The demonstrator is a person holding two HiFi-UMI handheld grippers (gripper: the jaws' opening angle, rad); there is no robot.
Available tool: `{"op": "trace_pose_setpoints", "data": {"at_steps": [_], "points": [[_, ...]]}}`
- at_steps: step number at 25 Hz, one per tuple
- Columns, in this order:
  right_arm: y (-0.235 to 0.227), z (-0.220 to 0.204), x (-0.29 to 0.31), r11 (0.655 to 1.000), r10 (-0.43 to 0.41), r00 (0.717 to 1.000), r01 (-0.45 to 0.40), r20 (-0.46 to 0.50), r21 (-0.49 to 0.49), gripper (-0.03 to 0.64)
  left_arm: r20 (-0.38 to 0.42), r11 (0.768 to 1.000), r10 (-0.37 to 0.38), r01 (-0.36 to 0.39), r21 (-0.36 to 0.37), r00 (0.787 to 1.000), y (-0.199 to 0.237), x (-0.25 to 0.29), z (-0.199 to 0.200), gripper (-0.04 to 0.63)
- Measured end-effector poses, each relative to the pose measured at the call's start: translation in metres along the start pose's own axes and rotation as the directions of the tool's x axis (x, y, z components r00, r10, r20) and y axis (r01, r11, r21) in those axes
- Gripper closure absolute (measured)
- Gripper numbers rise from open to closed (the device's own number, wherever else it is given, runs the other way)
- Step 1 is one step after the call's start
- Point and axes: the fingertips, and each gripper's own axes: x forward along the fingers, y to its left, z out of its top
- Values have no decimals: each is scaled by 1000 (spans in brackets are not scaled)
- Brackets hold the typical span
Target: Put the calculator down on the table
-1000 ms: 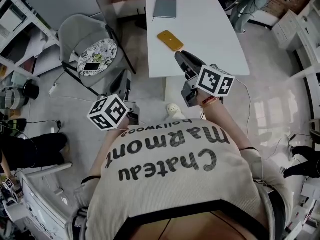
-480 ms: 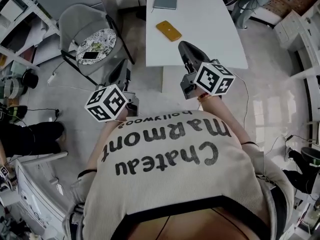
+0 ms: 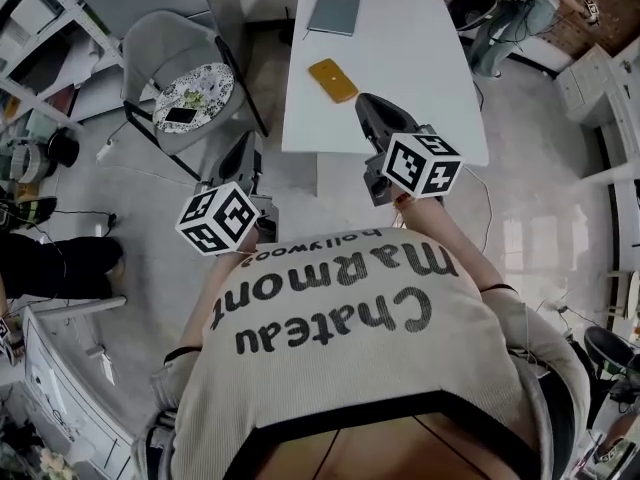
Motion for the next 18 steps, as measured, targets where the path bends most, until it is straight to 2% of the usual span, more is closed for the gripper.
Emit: {"op": "trace_pose_setpoints", "data": {"at_steps": [8,18], "points": [[-13,-8,4,998,-39,997,35,-72,-53,615,-13,1000,11,-11,-19,1000,-2,7,1,594],[-27,-14,-2,996,-61,995,56,-83,-65,615,-16,1000,7,-7,-6,1000,-8,8,-3,594]]}}
